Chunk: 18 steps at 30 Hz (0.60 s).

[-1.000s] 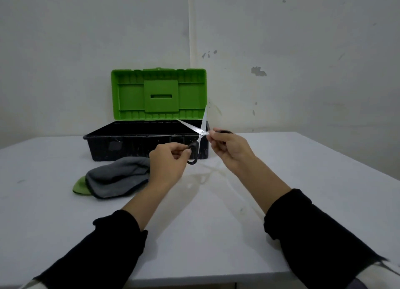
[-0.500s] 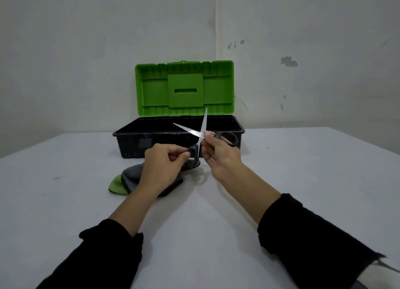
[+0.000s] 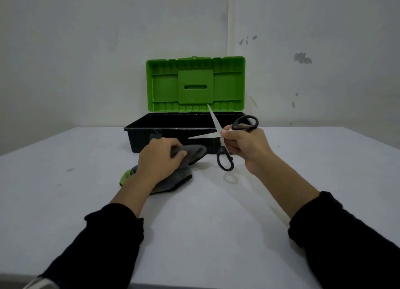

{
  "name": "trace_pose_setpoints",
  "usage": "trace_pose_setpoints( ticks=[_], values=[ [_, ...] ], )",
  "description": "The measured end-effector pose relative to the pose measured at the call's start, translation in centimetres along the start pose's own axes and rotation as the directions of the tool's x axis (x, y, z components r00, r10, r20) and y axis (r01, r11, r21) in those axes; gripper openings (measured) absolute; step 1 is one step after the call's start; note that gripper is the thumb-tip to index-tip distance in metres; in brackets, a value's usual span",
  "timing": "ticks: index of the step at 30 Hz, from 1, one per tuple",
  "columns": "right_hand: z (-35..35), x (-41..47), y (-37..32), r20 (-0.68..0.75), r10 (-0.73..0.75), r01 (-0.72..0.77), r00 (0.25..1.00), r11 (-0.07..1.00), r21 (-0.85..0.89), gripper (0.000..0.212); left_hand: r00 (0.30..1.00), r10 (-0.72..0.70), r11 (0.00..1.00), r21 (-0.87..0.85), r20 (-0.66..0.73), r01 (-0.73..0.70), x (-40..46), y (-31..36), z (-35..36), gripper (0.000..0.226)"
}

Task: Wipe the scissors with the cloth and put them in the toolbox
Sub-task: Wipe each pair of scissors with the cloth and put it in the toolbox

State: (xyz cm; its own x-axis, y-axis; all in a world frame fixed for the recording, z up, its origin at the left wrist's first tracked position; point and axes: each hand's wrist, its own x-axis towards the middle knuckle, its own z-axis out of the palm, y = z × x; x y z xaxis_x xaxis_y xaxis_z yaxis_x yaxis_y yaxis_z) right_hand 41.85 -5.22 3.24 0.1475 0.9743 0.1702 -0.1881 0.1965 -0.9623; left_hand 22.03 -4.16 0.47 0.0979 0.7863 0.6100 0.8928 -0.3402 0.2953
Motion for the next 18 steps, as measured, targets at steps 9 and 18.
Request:
trace_pose_setpoints(
  ticks=[9, 18],
  values=[
    [-0.4, -0.1, -1.4, 0.188, -0.043, 0.077, 0.981, 0.98, -0.182, 0.016, 0.993, -0.119, 0.855, -0.508, 0.014, 0.11, 1.5, 1.0, -1.2, 0.01],
    [-1.2, 0.0, -1.7, 0.283, -0.046, 0.111, 0.958, 0.97, -0.217, 0.015, 0.979, -0.003, 0.696, -0.703, 0.204, 0.148, 1.0, 2.5, -2.1, 0.03]
  ],
)
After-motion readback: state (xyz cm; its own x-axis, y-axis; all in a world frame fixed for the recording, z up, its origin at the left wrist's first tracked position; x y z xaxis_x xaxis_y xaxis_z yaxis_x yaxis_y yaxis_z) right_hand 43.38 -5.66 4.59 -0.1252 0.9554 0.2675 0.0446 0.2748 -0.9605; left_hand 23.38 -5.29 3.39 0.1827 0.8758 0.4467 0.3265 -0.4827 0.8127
